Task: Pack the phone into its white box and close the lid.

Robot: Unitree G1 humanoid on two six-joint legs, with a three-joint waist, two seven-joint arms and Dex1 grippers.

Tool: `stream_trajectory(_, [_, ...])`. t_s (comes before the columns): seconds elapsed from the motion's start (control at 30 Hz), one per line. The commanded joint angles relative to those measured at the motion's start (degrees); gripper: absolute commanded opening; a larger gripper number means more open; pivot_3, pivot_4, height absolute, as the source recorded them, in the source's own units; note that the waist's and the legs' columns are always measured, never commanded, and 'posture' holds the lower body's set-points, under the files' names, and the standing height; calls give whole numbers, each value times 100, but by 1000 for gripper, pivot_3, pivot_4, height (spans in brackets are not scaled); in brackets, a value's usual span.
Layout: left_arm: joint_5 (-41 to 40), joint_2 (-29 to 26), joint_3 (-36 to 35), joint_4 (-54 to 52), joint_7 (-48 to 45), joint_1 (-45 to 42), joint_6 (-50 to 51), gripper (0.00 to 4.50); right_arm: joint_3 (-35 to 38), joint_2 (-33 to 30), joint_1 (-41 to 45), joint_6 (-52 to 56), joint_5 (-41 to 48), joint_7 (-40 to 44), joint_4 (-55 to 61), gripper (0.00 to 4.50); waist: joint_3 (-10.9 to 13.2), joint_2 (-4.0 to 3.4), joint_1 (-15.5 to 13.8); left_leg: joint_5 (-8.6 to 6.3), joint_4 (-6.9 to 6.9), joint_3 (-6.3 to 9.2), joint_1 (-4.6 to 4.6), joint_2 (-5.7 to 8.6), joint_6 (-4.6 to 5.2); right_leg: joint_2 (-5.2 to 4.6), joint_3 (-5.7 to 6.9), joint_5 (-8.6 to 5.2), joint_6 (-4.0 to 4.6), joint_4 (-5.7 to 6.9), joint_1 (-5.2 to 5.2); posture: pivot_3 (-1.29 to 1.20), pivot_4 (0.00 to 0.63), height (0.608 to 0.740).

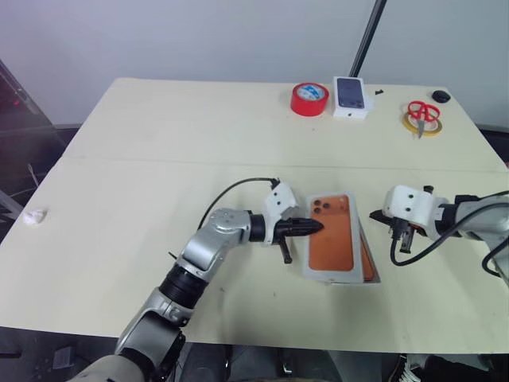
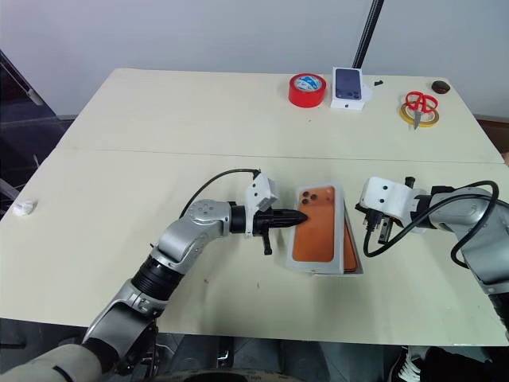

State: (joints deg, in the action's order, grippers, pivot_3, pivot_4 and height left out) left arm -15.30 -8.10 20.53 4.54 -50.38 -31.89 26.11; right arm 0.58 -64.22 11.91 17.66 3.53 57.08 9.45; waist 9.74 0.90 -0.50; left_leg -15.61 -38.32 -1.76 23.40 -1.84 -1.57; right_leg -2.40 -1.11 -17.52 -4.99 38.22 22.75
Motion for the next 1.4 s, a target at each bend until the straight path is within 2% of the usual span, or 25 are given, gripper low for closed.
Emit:
stream_trajectory(0.03, [-86,-146,-271,-211,56,-64,136,0,154,-52,131,-74,-5,45,74,37,0,0,-1,0,0,0,0,0,0,0,0,0,0,0,0,0,150,725])
stream_trajectory(0.27, [19,-516,-341,-128,61,-184,236,0,104,103,99,120,176,199,442,37,0,0,-13,0,0,0,1,-2,-1,-4,1,0,0,0,-1,0,150,725])
stream_trajectory(0.4, [211,-592,-146,102,14,-274,147,0,-12,219,51,170,152,186,558,37,0,0,-19,1,-1,0,1,0,-1,-4,1,0,-1,-1,-2,0,150,725])
stream_trajectory(0.8, [363,-147,437,451,-522,-436,-25,0,34,268,-177,300,272,276,944,37,0,-1,-13,1,-1,1,0,0,-1,1,1,0,-1,0,-2,0,150,725])
stream_trajectory(1.4, [456,93,521,246,-651,-519,9,0,400,95,-706,113,124,347,805,37,-1,-1,-18,1,-2,1,0,2,-1,-2,1,-1,-2,0,-4,0,150,725])
